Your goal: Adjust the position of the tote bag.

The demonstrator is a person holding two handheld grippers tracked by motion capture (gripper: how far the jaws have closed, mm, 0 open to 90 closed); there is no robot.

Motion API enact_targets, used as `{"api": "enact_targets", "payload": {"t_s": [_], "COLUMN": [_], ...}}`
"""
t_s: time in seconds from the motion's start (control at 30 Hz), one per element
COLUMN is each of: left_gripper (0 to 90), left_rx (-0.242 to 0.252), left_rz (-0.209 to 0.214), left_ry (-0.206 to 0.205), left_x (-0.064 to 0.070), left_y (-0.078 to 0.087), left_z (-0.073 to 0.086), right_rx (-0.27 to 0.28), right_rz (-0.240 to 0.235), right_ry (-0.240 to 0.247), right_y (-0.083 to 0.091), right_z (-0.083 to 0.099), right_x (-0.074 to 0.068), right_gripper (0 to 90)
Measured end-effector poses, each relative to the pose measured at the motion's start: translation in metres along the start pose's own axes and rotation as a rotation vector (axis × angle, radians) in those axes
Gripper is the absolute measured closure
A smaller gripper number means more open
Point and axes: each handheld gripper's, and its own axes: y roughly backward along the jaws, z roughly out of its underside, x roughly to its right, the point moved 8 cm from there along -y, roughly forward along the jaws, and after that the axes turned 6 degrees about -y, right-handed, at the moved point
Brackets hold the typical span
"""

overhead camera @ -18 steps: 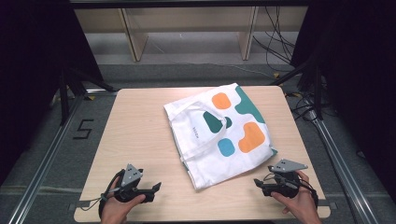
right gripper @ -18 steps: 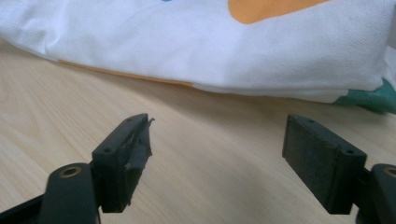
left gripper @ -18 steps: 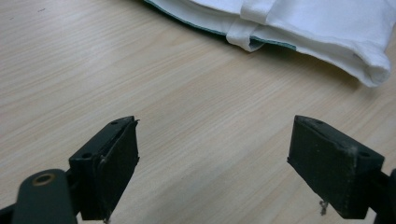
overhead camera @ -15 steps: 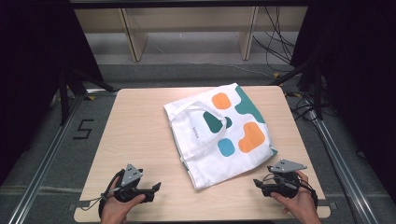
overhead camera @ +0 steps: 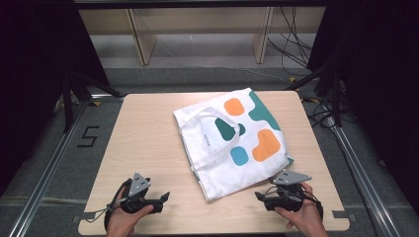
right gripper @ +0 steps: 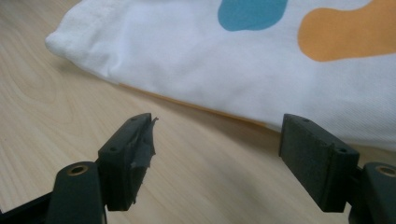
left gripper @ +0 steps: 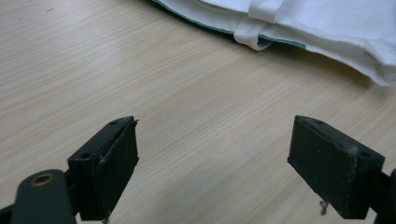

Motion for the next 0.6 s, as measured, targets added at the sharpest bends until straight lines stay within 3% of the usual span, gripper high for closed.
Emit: {"api": "enact_targets", "payload": {"t_s": [0.1, 0.17, 0.3, 0.4, 0.5, 0.57, 0.6], "left_gripper": [14.8, 14.8, 14.8, 14.9, 14.9, 14.9, 15.0], "left_rx": [-0.003, 0.003, -0.009, -0.011, -0.027, -0.026, -0.019], "left_rz": [-0.002, -0.006, -0.016, -0.019, -0.026, -0.039, -0.044], "left_ry": [-0.005, 0.015, -0.001, 0.013, -0.003, 0.026, 0.014], "left_x": [-0.001, 0.000, -0.003, -0.003, -0.005, -0.006, -0.009], "left_y": [0.000, -0.001, 0.000, 0.000, 0.000, 0.001, 0.000], "left_z": [0.000, 0.000, 0.000, 0.001, 0.003, 0.003, 0.003], "right_rx": [-0.016, -0.011, -0.010, -0.014, -0.016, -0.026, -0.012], "right_rz": [0.003, -0.004, -0.032, -0.052, -0.070, -0.084, -0.085], "right_ry": [0.008, 0.024, 0.047, 0.086, 0.086, 0.086, 0.109], "right_y": [-0.003, -0.010, -0.019, -0.027, -0.032, -0.038, -0.044], "right_z": [-0.002, -0.007, -0.015, -0.022, -0.026, -0.030, -0.035], "right_x": [-0.004, -0.011, -0.024, -0.037, -0.046, -0.055, -0.060], "right_gripper": [27.7, 27.7, 28.9, 30.6, 31.1, 31.2, 32.0]}}
